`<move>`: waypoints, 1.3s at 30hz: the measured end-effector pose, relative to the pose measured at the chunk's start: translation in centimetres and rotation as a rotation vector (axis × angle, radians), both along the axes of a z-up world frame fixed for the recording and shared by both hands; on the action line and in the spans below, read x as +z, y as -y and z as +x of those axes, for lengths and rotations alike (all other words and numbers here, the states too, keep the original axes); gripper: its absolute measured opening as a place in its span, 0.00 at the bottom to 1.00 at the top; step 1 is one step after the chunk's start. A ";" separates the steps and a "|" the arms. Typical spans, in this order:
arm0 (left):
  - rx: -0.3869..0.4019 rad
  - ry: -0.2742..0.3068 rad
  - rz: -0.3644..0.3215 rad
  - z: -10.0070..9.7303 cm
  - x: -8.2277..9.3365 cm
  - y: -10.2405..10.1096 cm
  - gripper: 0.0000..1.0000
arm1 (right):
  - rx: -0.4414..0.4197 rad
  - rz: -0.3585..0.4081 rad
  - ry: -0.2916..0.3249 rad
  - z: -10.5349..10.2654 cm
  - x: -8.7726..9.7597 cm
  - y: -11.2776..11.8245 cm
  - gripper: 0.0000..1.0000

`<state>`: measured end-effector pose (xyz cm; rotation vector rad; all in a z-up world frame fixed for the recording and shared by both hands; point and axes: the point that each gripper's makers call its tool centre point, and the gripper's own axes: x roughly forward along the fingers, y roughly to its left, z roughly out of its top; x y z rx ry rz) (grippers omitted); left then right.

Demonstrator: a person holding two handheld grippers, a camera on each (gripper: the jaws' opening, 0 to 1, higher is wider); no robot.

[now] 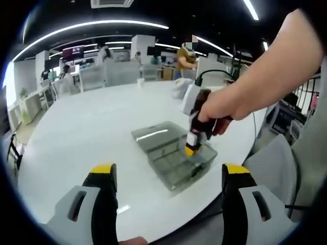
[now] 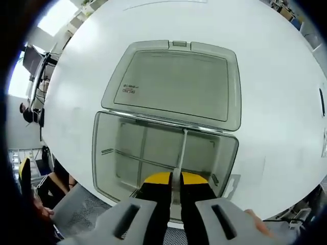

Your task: Insert the divider into the dual guide fixture by aligning both edges with the guide slots and pushing it downward to the bottom, including one-sided entry, uneven engagement, binding, and posture correction.

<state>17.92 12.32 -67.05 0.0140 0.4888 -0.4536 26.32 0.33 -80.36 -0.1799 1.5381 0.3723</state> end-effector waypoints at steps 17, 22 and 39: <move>0.004 0.010 0.005 -0.3 0.3 0.1 0.82 | -0.017 0.004 0.032 0.2 -0.4 -0.1 0.00; 0.006 0.012 0.006 -0.4 0.4 0.1 0.82 | -0.014 0.005 0.041 0.2 -0.4 -0.1 0.00; 0.002 0.006 0.022 -0.9 0.4 0.3 0.82 | 0.031 0.025 0.061 0.1 -0.2 -0.2 0.02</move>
